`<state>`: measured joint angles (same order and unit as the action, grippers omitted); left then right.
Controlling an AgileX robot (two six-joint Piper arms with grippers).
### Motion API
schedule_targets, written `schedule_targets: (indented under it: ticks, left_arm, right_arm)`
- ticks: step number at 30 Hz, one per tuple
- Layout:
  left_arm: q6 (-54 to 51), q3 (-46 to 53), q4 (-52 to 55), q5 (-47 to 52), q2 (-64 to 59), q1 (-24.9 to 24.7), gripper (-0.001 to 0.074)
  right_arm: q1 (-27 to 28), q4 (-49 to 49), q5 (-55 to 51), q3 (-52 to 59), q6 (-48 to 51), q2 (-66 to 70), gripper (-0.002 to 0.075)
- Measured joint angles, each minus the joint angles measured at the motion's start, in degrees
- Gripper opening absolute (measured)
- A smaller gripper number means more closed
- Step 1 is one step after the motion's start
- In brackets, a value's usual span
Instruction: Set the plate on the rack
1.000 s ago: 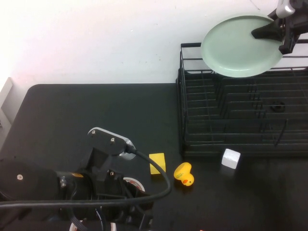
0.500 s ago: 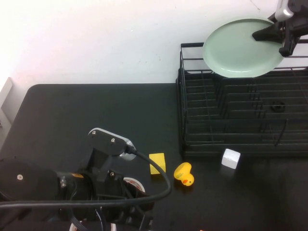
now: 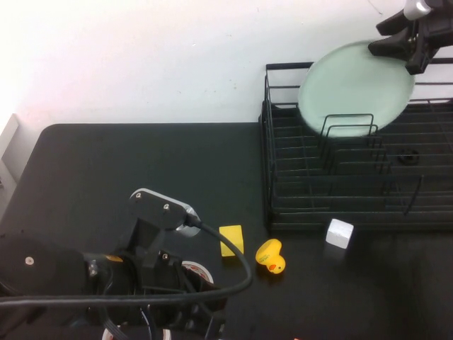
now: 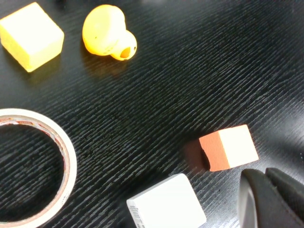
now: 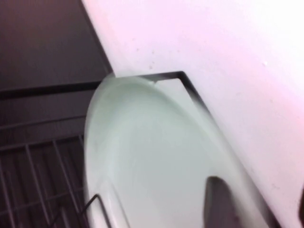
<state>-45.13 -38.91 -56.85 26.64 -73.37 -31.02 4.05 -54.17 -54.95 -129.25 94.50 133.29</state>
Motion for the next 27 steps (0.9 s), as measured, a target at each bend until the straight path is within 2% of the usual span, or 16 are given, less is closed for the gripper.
schedule_targets:
  ticks: [5, 10, 12, 16, 18, 21, 27]
  left_arm:
    - [0.0, 0.08, 0.0, 0.3, 0.0, 0.0, -0.0001]
    - [0.0, 0.08, 1.1, 0.34, 0.0, 0.0, -0.0001]
    - [0.0, 0.08, 1.36, -0.43, 0.0, 0.0, -0.0001]
    - [0.0, 0.08, 1.49, -2.96, 1.09, 0.0, -0.0001]
    - [0.0, 0.08, 1.52, -4.92, 2.82, 0.0, -0.0001]
    - [0.0, 0.13, 1.62, -9.36, 6.02, 0.0, -0.0001]
    - [0.0, 4.05, 1.41, -20.88, 14.08, 0.0, -0.0001]
  right_arm:
    - [0.0, -0.13, 1.61, 0.0, -1.65, 0.33, 0.0401]
    - [0.0, 0.11, 1.59, 0.0, -8.78, -0.52, 0.038]
    - [0.0, 2.22, 0.76, 0.0, -14.47, -2.14, 0.0324]
    - [0.04, 7.3, -4.97, 0.0, -21.91, -7.07, 0.0118]
    - [0.04, 8.05, -9.84, 0.0, -24.51, -10.19, 0.0053]
    - [0.13, 6.25, -14.64, 0.0, -28.02, -13.99, 0.0022]
    - [-0.08, -3.83, -15.6, 1.2, -30.21, -18.55, 0.0013]
